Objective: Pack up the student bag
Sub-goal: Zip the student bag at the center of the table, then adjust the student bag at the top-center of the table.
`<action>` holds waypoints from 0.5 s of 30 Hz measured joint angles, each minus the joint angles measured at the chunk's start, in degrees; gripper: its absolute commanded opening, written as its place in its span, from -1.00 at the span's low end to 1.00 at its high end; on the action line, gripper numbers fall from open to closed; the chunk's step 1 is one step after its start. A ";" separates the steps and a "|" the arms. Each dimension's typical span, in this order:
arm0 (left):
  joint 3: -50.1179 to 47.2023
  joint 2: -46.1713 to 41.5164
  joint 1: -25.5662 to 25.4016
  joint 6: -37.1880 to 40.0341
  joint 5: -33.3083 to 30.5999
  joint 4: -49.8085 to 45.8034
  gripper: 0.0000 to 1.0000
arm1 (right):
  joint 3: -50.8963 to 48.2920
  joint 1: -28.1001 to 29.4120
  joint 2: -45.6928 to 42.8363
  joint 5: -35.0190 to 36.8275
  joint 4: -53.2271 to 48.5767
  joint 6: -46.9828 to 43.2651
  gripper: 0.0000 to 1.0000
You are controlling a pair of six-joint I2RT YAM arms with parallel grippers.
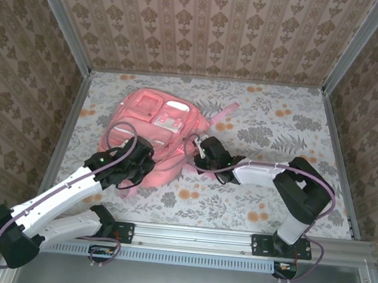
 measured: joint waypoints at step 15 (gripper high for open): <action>6.93 20.81 -1.01 4.83 5.42 11.47 -1.00 | 5.92 -12.70 1.18 3.98 -3.43 -0.87 0.07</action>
